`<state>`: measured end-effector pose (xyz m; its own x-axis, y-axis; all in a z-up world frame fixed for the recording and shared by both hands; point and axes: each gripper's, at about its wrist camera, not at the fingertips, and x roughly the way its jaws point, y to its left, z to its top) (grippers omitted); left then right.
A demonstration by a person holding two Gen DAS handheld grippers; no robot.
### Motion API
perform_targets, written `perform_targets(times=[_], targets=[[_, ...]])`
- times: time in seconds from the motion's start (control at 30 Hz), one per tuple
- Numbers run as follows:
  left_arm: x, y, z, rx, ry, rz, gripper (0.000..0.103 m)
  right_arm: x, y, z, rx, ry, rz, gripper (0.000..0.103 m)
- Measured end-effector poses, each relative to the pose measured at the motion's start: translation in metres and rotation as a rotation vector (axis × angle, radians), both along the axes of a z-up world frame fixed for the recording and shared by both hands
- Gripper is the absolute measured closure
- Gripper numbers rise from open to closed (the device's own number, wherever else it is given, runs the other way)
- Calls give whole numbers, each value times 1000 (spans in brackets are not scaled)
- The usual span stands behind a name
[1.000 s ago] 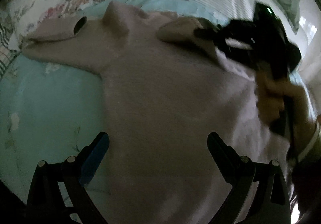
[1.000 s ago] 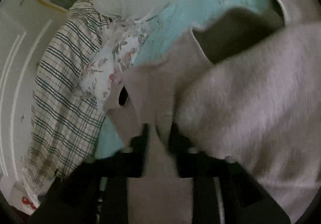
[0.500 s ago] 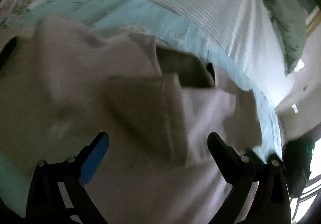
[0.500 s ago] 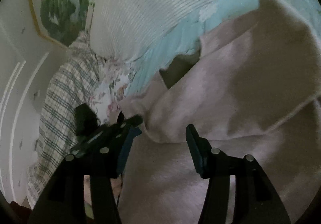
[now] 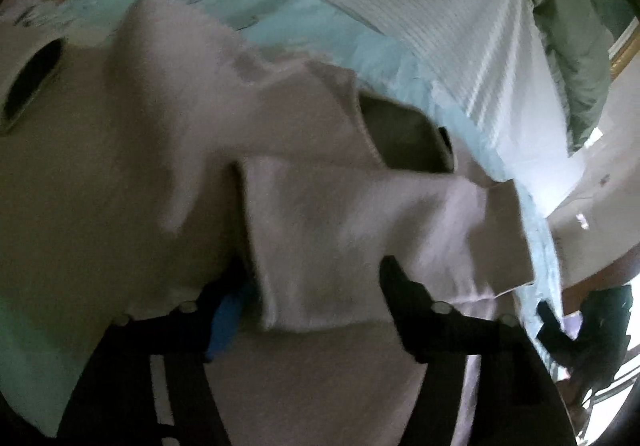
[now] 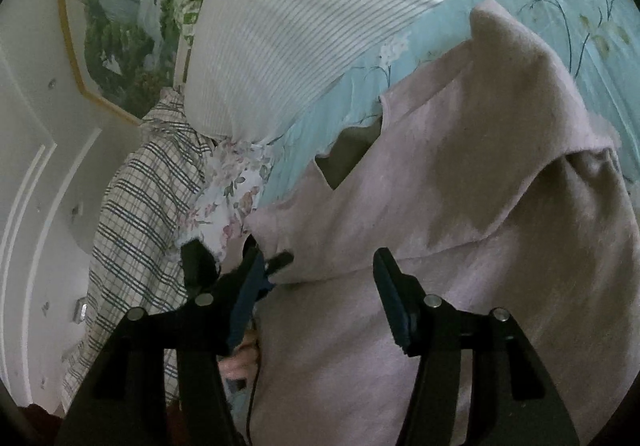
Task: Fold small clothes
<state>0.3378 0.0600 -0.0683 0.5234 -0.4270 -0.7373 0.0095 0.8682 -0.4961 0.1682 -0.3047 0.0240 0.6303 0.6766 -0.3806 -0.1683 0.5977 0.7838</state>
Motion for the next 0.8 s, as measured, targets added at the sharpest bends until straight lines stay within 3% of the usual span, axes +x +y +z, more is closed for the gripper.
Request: perform_targets(times=[0.03,0.07,0.1,0.13,0.3,0.37,0.47,0.57,0.8], targets=[[8,-2,0,6,-3,-13,37,-3,0,1,-11,0,-6,45],[16,-9,-1,29,-7,-37,49,-4,-1,2,-22,-2,-13,45],[16,-13,0,46,-10,-55,84,-7,-4,4,-34,-2,-26,45],[14,-16,0,68,-8,-78,101,-8,-8,5,-40,-2,-37,45],[-16,2,31,182,-156,-3,99,-17,-49,21,-128,-14,-175,40],[-16,24,22,223,-101,44,100,-11,-64,25,-189,-7,-228,34],[-22,45,17,153,-73,68,100,10,-82,25,-256,9,-285,34],[-30,49,24,172,-102,98,100,37,-96,22,-297,39,-307,34],[-41,74,22,130,-103,190,100,94,-93,-8,-391,122,-226,34]])
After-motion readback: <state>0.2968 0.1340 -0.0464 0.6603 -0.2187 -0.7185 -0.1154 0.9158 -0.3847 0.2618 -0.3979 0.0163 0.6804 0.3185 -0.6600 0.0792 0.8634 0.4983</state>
